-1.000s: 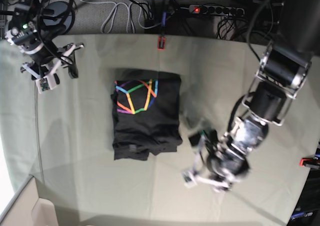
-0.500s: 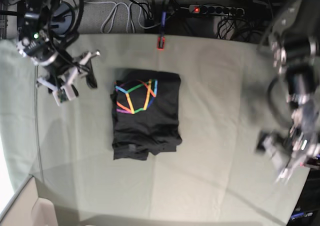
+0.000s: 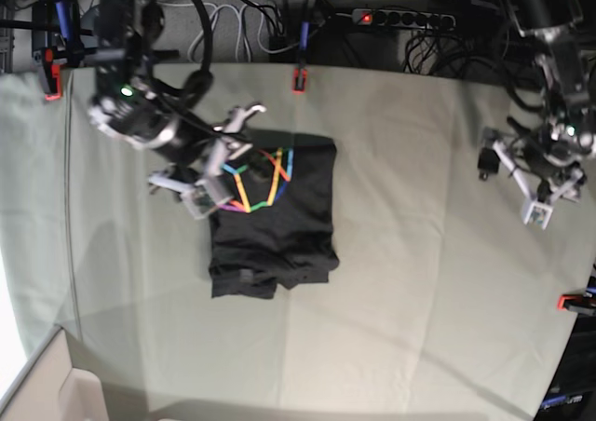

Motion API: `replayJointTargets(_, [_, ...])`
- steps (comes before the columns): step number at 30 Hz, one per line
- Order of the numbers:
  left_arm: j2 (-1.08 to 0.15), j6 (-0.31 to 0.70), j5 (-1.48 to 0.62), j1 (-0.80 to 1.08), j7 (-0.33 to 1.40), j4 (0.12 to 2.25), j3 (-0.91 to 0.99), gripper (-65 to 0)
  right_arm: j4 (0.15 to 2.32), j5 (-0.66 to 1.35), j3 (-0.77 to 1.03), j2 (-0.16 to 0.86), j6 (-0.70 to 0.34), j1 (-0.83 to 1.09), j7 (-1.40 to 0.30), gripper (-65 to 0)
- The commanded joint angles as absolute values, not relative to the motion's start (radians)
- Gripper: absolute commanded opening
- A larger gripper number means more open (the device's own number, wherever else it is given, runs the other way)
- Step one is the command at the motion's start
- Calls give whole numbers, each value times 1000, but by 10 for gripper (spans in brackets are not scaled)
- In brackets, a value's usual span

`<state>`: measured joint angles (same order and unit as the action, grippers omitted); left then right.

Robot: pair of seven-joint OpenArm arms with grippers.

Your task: Layout the t-shirt on the table in an organized manner, then fold the t-shirt properly

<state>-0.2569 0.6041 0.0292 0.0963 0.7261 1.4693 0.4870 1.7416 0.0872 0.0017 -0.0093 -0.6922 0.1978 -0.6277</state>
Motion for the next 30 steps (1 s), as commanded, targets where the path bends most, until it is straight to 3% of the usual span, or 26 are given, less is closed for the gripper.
replayJointTargets(1, [-269,604,2,105,710,1504,490,0,1725,101,-10,-7,-698,168,-605,-402])
replayJointTargets(5, [-269,602,-35,160,710,1535,490,0,1590,101,-16,-7,-698,101,-605,-587])
replayJointTargets(7, [-269,602,-30,166,710,1537,490,0,1532,101,-13,-7,-698,70,-605,-646])
replayJointTargets(19, [-268,602,-35,131,710,1538,486,0,1323,99,-12,48,-698,105,-527,-650])
replayJointTargets(30, [-42,601,-27,-116,710,1455,476,0,1322,99,-12,51,-698,119,-512,-650])
